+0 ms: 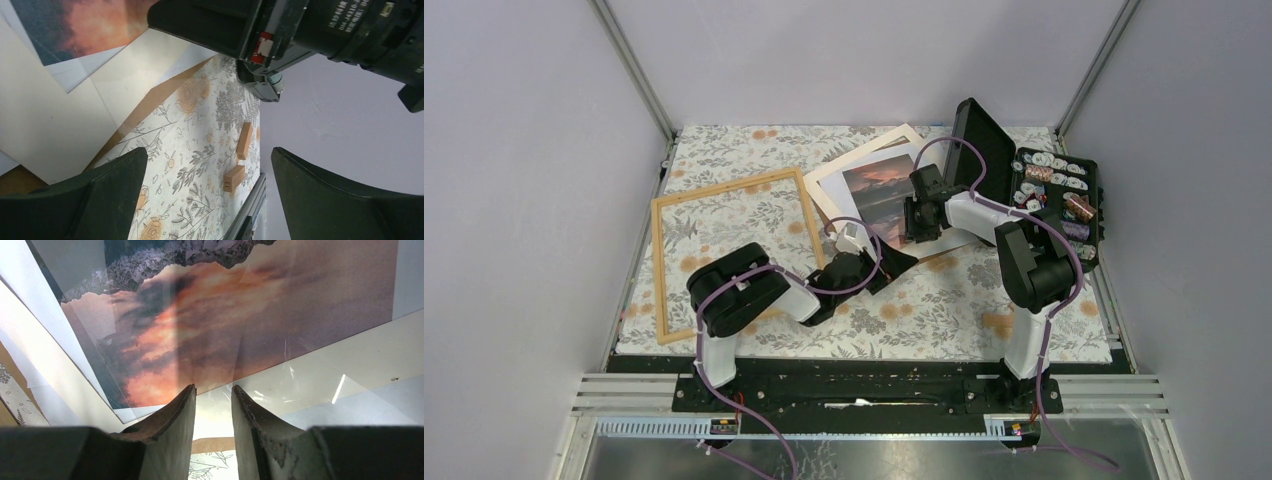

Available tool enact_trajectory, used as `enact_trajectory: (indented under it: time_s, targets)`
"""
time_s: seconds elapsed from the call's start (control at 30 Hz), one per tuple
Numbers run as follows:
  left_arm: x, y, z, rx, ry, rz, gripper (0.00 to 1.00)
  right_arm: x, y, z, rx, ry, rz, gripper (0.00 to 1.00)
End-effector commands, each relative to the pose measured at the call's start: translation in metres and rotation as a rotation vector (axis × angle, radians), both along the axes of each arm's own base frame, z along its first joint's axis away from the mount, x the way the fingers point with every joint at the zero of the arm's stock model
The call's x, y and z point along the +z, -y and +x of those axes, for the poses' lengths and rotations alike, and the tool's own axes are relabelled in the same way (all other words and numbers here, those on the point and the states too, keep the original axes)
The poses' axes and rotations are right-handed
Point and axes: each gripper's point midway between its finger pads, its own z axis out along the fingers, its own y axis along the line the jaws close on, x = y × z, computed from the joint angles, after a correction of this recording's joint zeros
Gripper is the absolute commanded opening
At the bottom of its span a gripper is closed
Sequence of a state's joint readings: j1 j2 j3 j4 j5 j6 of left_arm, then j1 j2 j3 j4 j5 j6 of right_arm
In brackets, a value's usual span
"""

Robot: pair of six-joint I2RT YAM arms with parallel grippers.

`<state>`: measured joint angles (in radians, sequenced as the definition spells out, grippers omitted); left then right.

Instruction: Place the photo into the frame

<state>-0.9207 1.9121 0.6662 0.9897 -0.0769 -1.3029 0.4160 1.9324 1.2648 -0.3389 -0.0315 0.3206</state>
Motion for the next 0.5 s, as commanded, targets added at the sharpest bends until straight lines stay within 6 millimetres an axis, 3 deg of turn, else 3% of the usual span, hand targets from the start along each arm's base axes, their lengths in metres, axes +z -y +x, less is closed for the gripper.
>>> enact_trajectory:
  time_s: [0.0, 0.13, 0.27, 0.47]
  targets:
    - [0.006, 0.005, 0.01, 0.012, -0.006, 0.016, 0.99, -0.011, -0.003, -0.013, 0.02, -0.055, 0.027, 0.39]
    - [-0.01, -0.008, 0.01, 0.063, -0.065, 0.155, 0.99, -0.011, -0.005, -0.012, 0.022, -0.058, 0.037, 0.39]
    - [-0.027, -0.007, 0.009, 0.078, -0.126, 0.23, 0.99, -0.012, -0.006, -0.013, 0.023, -0.06, 0.038, 0.39]
    - [-0.037, 0.003, 0.011, 0.062, -0.143, 0.221, 0.99, -0.014, -0.004, -0.014, 0.022, -0.064, 0.032, 0.39]
